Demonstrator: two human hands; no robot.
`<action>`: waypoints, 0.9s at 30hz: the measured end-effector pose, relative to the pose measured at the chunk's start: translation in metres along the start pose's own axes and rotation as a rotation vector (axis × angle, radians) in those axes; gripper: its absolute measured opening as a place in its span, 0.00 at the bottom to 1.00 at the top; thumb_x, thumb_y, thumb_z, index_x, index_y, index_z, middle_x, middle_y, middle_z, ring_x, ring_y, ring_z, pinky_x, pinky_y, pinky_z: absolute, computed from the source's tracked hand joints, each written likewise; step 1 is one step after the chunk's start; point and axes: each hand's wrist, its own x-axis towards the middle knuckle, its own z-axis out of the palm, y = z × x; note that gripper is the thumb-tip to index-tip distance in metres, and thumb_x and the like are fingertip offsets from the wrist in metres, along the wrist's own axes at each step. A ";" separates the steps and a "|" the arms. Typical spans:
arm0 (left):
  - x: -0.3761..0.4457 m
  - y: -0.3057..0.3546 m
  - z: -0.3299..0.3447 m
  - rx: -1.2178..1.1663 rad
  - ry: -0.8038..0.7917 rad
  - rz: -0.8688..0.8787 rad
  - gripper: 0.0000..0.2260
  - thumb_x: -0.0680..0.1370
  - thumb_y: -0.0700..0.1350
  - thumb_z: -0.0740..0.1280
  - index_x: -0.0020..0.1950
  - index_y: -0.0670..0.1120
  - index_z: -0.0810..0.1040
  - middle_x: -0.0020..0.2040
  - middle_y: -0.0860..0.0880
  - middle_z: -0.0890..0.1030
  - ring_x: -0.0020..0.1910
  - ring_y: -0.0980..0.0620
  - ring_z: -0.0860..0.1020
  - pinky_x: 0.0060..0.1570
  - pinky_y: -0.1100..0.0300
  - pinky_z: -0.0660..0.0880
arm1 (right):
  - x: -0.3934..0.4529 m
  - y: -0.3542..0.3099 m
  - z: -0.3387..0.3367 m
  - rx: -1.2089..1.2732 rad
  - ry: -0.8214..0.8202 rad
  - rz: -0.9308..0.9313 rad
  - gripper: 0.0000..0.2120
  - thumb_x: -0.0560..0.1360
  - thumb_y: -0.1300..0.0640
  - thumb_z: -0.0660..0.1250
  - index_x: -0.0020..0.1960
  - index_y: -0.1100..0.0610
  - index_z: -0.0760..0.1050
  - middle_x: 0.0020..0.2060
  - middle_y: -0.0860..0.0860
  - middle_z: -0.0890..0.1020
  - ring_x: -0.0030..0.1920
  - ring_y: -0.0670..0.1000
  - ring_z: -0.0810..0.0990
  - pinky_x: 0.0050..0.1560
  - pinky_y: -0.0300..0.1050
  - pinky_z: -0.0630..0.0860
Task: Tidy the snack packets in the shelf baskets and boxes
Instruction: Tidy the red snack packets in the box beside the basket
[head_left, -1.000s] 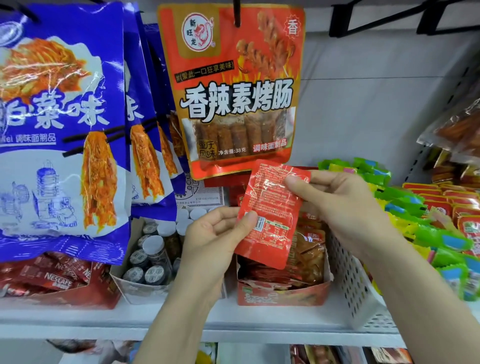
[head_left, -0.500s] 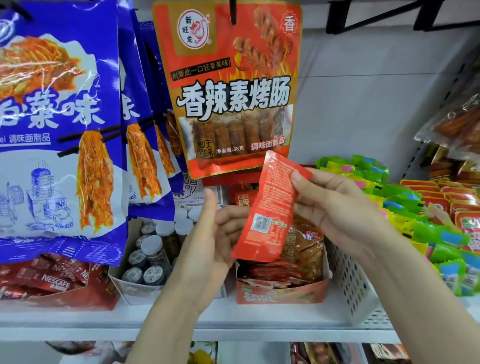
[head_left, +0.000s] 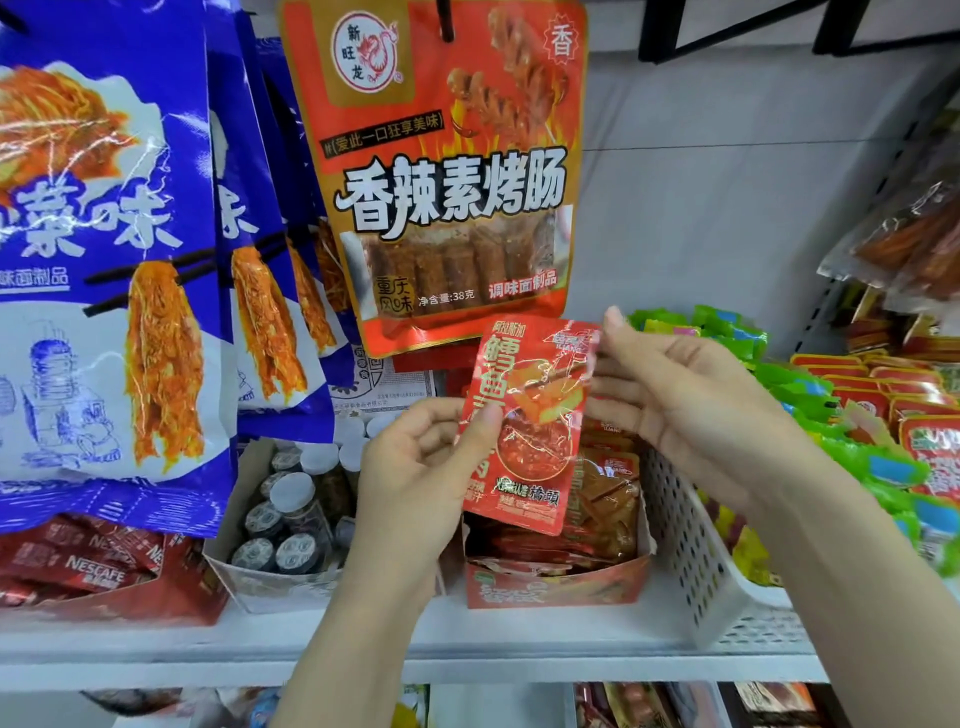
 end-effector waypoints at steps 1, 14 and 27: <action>0.000 -0.001 0.000 0.036 0.014 0.035 0.09 0.67 0.54 0.73 0.44 0.51 0.83 0.43 0.47 0.86 0.43 0.50 0.85 0.36 0.62 0.80 | 0.000 0.001 0.000 -0.056 0.011 -0.025 0.15 0.69 0.47 0.70 0.47 0.57 0.86 0.46 0.55 0.86 0.48 0.51 0.86 0.45 0.38 0.80; 0.005 -0.007 -0.008 0.232 -0.033 0.147 0.06 0.76 0.53 0.68 0.46 0.56 0.84 0.44 0.53 0.86 0.45 0.54 0.85 0.44 0.61 0.81 | -0.002 -0.006 -0.006 -0.452 0.185 -0.168 0.02 0.72 0.60 0.73 0.42 0.58 0.83 0.29 0.50 0.83 0.27 0.44 0.77 0.30 0.33 0.75; 0.018 -0.038 -0.010 1.097 -0.208 0.242 0.16 0.82 0.52 0.61 0.70 0.54 0.74 0.66 0.56 0.76 0.64 0.56 0.73 0.62 0.63 0.68 | 0.006 0.022 -0.006 -0.891 0.433 -0.454 0.04 0.73 0.51 0.73 0.47 0.48 0.85 0.34 0.39 0.84 0.35 0.36 0.83 0.43 0.36 0.79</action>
